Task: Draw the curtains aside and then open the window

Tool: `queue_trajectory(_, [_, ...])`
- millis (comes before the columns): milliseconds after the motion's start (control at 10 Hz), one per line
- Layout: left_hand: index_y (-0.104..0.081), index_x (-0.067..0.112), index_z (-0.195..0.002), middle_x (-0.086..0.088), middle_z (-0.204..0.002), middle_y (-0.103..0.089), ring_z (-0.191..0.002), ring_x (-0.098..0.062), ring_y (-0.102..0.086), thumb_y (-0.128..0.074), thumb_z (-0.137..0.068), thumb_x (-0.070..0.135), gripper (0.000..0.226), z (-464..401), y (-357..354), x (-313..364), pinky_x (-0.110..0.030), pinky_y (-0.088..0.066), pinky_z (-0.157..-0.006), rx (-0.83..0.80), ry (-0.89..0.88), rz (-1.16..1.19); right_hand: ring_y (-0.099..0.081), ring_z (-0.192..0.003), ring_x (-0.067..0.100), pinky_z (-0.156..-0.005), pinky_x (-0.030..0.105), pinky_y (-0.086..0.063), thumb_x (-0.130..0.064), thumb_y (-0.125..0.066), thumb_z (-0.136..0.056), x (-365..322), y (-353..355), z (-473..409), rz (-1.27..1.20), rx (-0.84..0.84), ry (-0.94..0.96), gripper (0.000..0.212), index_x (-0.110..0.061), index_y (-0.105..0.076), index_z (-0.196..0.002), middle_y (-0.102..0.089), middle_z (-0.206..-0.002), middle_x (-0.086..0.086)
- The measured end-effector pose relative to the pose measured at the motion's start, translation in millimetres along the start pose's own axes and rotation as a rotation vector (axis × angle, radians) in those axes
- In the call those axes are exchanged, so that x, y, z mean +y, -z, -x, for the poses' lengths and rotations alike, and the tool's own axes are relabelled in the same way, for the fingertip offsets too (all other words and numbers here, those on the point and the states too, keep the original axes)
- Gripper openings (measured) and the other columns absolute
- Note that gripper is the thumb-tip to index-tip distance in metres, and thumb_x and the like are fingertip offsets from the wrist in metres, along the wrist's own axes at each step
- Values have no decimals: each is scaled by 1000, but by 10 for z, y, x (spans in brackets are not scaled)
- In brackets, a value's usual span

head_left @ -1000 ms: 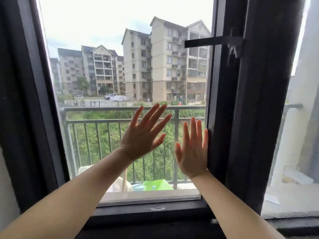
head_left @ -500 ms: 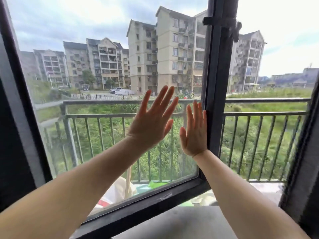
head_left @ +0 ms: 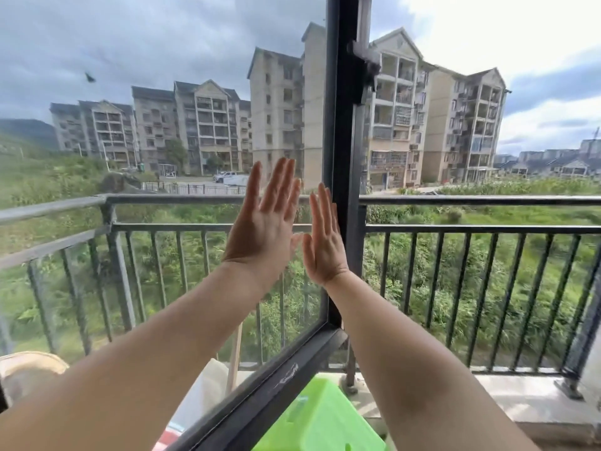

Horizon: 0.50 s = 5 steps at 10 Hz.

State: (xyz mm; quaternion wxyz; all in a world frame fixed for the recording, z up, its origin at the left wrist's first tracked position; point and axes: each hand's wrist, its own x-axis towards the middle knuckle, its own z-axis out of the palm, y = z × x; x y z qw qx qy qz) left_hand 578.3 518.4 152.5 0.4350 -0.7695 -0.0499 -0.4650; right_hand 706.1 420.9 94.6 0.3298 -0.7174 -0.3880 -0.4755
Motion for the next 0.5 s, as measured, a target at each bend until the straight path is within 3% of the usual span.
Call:
queue_trajectory(100, [6, 2, -145, -22, -154, 10, -142, -35, 8, -9, -90, 60, 81, -23, 5, 3, -49, 6, -112, -16, -3, -26, -6, -142, 25, -117, 45, -11, -46, -3, -94, -14, 47, -14, 58, -81, -43, 61, -10, -8, -143, -12, -152, 23])
queue_trajectory(200, [5, 3, -146, -21, -155, 9, -142, -35, 8, -13, -92, 57, 78, -3, 62, -39, -49, 7, -112, -61, -2, 11, -3, -143, 24, -117, 36, -10, -46, -7, -94, -74, 237, 11, 132, -187, -66, 59, -15, -3, -144, -6, -154, 17])
queue_trajectory(300, [-3, 8, -146, -19, -155, 7, -142, -35, 9, -19, -96, 48, 66, 13, 193, -92, -53, 13, -108, -137, -29, 170, -9, -142, 25, -112, 43, -28, -28, -32, -94, -325, 531, 9, 129, -405, -201, 64, -22, 8, -143, 6, -157, 6])
queue_trajectory(400, [-25, 15, -143, -15, -156, -12, -144, -29, -8, -36, -96, 32, 51, 249, 469, -184, -52, 10, -113, -226, -33, 619, -45, -125, 28, -98, 44, -46, -14, -43, -92, -691, 843, 39, 88, -542, -387, 47, -9, -32, -137, -36, -146, 16])
queue_trajectory(500, [-41, 10, -135, -15, -138, -48, -120, -28, -51, -47, -94, 21, 43, 727, 778, -268, -44, -40, -104, -288, 111, 1081, -62, -80, 23, -83, 46, -53, -15, -43, -92, -1058, 1130, 176, 36, -622, -494, 20, -7, -61, -90, -65, -90, 10])
